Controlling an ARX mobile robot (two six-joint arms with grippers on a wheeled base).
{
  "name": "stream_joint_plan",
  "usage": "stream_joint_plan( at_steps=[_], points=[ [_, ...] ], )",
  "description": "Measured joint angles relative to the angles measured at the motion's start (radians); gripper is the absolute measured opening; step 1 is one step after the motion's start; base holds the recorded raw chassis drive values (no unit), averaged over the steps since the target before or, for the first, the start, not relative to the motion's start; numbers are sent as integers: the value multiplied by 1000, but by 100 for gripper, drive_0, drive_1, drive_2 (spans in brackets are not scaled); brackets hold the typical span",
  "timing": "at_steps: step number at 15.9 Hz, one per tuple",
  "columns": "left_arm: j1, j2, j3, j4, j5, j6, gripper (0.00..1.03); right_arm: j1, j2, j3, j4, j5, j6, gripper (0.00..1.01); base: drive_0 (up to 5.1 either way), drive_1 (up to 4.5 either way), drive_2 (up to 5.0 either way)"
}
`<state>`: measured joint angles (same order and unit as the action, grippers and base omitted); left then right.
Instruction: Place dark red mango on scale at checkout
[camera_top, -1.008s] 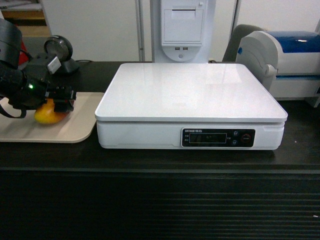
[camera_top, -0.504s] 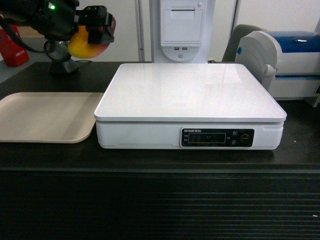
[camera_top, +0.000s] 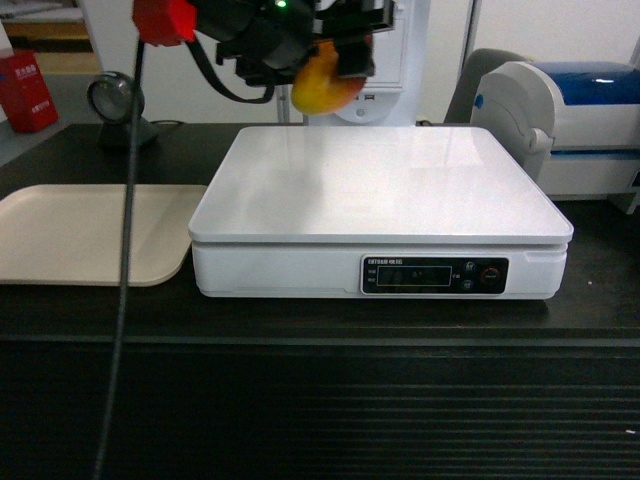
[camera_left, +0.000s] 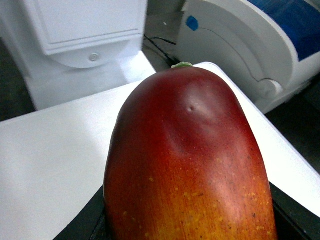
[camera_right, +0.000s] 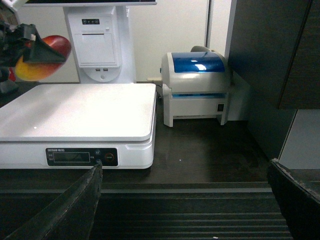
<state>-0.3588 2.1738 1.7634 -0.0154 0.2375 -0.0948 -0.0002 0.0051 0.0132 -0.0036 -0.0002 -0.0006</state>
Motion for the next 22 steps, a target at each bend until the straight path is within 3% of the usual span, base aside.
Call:
stream_joint_plan(
  at_steps=[3, 5, 8, 13, 14, 18, 22],
  points=[
    [-49, 58, 68, -30, -16, -65, 61, 0, 0, 0, 0, 0, 0, 98, 0, 0, 0],
    [-75, 100, 109, -71, -40, -139, 61, 0, 0, 0, 0, 0, 0, 98, 0, 0, 0],
    [-92, 171, 171, -120, -90, -195, 61, 0, 0, 0, 0, 0, 0, 98, 0, 0, 0],
    [-107, 254, 252, -180, -209, -185, 61, 0, 0, 0, 0, 0, 0, 98, 0, 0, 0],
    [-107, 261, 263, -184, -208, -184, 65, 0, 0, 0, 0, 0, 0, 98, 0, 0, 0],
    [-116, 267, 270, -182, -202, -158, 100, 0, 0, 0, 0, 0, 0, 98, 0, 0, 0],
    [-121, 266, 271, -126, -232, -92, 98, 0, 0, 0, 0, 0, 0, 98, 0, 0, 0]
  ],
)
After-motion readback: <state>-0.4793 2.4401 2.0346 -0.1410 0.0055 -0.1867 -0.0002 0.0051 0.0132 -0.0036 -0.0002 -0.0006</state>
